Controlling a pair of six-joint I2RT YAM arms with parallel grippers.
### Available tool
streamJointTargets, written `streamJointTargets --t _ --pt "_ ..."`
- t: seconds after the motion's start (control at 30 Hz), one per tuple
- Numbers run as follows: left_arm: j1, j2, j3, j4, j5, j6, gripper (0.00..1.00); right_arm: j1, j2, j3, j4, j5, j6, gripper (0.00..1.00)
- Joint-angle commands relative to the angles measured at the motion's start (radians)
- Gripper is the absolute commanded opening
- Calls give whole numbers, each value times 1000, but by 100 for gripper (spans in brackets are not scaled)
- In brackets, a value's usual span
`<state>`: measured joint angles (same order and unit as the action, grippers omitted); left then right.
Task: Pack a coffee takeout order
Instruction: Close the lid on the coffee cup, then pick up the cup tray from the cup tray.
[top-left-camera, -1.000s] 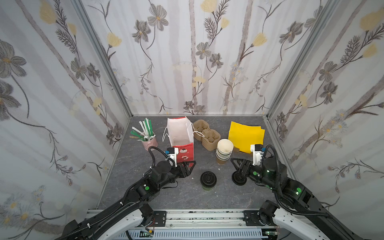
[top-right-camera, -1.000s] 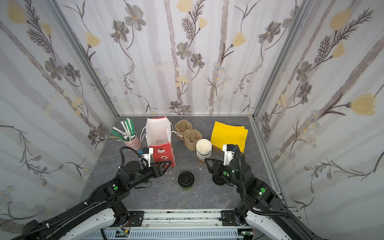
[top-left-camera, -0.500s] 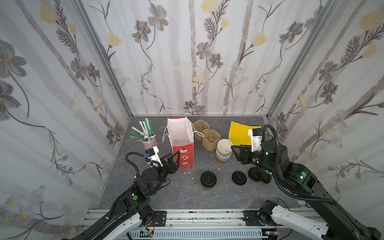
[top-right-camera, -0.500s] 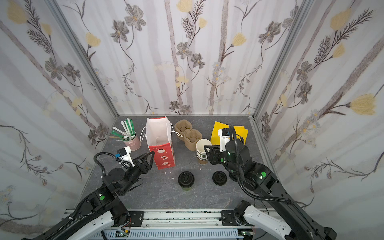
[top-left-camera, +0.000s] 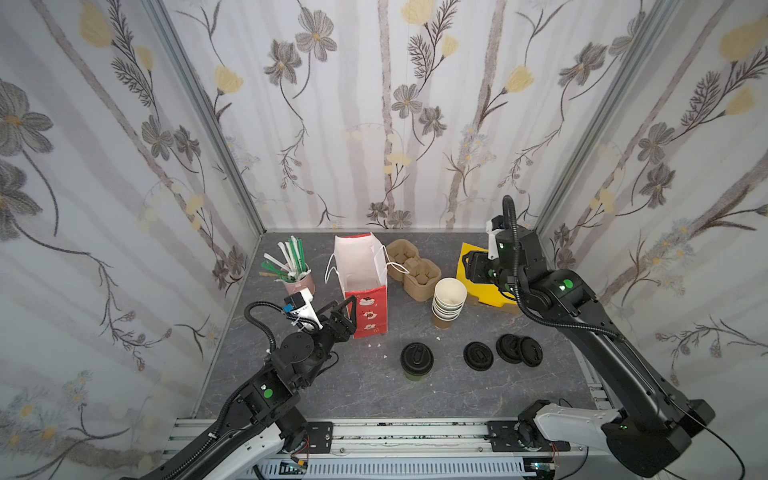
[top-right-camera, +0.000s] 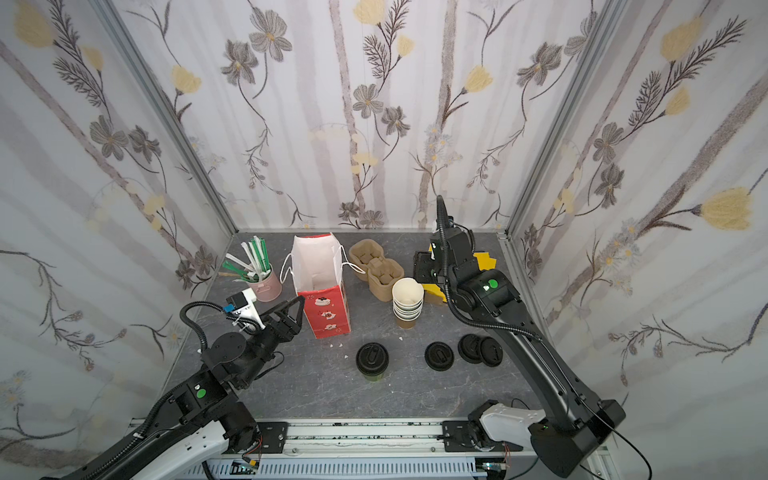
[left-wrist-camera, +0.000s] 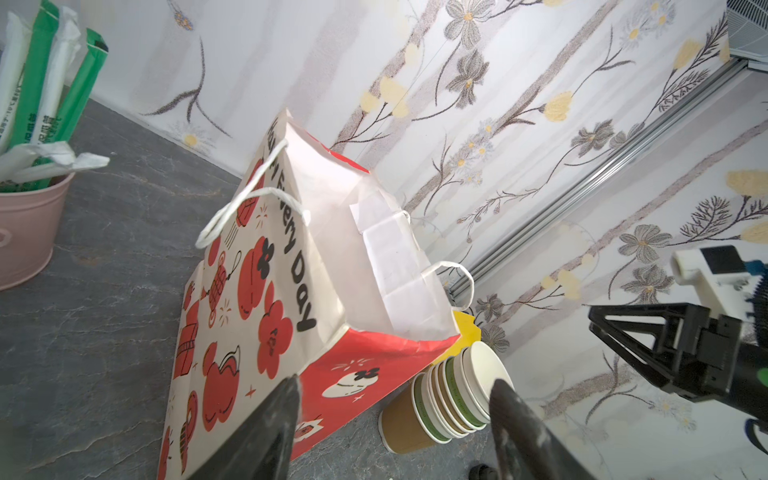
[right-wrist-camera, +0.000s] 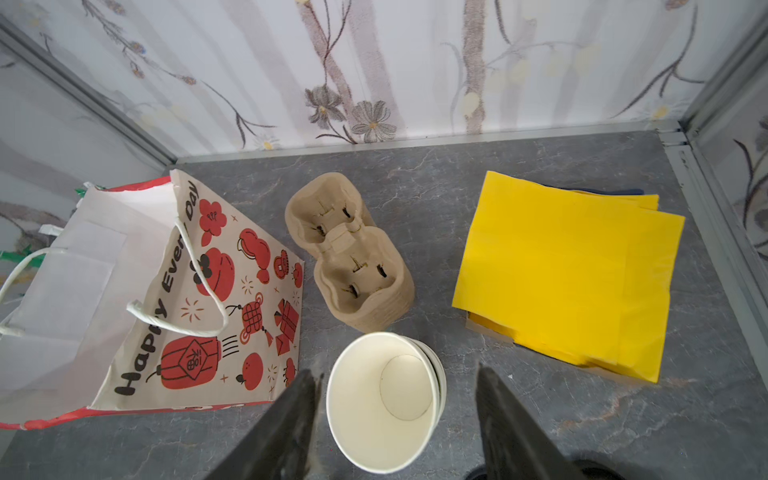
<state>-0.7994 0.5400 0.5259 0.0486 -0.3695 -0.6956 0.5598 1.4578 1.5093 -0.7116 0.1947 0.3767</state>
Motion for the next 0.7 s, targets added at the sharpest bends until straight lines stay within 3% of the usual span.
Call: streamJointTargets --t 0.0,0.23,0.47,0.67 --pt "2 46 65 17 12 57 73 -1 106 93 47 -101 -152 63" --pt "72 204 262 -28 40 82 73 -2 345 304 -7 -135 -287 63" --pt "277 333 388 -52 165 77 74 -7 615 588 -139 -163 -379 62" --pt "410 417 399 -50 287 28 74 -43 773 699 -167 -196 -424 60"
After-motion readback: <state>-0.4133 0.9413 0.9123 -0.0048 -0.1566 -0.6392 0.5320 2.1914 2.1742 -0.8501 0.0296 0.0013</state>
